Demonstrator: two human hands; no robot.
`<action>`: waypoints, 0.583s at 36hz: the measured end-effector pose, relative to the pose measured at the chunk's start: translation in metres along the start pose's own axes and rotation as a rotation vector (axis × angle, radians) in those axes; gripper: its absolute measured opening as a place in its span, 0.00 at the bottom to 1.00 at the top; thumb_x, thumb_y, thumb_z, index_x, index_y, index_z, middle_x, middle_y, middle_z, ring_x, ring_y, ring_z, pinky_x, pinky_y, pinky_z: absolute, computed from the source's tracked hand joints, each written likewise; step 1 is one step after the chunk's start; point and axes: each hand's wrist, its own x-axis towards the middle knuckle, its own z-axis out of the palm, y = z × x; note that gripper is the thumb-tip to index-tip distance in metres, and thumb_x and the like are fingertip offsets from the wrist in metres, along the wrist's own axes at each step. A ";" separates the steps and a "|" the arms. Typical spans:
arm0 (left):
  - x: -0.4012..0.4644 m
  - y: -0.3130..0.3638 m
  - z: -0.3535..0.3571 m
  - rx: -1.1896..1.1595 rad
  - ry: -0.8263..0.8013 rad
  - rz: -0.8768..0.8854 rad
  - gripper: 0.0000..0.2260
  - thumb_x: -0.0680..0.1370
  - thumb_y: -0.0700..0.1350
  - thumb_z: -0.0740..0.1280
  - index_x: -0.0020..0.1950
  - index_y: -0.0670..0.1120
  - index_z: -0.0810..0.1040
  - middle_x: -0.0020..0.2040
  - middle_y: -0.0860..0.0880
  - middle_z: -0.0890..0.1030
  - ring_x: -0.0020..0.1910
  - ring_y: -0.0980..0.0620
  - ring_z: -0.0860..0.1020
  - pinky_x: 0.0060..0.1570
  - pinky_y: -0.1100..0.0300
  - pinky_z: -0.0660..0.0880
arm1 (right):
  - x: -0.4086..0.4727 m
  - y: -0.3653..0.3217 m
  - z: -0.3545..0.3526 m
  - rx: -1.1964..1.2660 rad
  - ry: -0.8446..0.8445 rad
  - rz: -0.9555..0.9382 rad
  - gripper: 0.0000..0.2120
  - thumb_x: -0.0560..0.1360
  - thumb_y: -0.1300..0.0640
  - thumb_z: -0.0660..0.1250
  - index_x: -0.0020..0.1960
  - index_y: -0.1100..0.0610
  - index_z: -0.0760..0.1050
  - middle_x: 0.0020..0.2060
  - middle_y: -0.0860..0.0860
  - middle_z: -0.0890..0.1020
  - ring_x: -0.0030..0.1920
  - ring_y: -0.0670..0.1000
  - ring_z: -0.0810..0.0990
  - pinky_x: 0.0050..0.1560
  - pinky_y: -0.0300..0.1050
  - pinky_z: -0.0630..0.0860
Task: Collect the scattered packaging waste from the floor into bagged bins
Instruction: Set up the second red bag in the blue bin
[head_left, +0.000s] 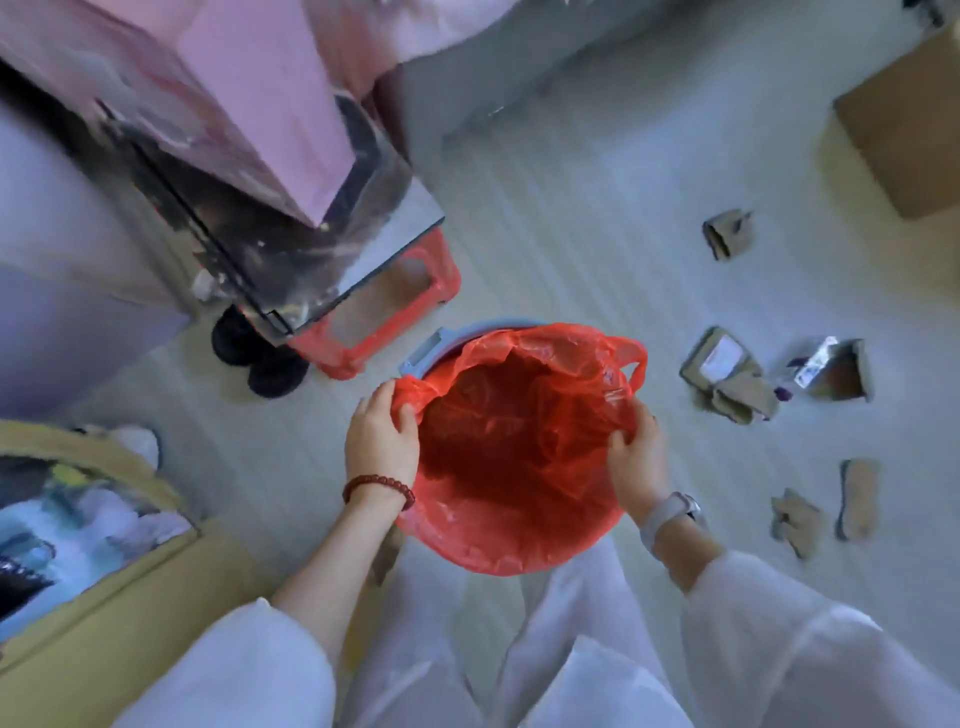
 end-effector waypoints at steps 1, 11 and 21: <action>0.004 0.025 0.011 0.025 -0.027 0.041 0.17 0.77 0.38 0.62 0.65 0.40 0.72 0.60 0.38 0.75 0.60 0.41 0.73 0.58 0.59 0.64 | 0.011 0.009 -0.017 0.029 0.030 0.032 0.25 0.72 0.71 0.56 0.69 0.62 0.65 0.59 0.64 0.73 0.60 0.62 0.72 0.61 0.46 0.65; 0.033 0.260 0.169 0.242 -0.152 0.322 0.15 0.76 0.36 0.62 0.62 0.37 0.74 0.58 0.35 0.76 0.59 0.39 0.72 0.58 0.59 0.61 | 0.127 0.101 -0.175 0.220 0.191 0.239 0.25 0.73 0.70 0.56 0.70 0.62 0.65 0.62 0.62 0.73 0.64 0.61 0.70 0.63 0.46 0.64; 0.039 0.447 0.330 0.366 -0.394 0.582 0.20 0.76 0.44 0.64 0.67 0.42 0.70 0.60 0.37 0.74 0.61 0.39 0.71 0.60 0.53 0.66 | 0.236 0.172 -0.309 0.279 0.391 0.386 0.27 0.76 0.66 0.54 0.73 0.54 0.59 0.60 0.60 0.72 0.60 0.60 0.71 0.57 0.49 0.68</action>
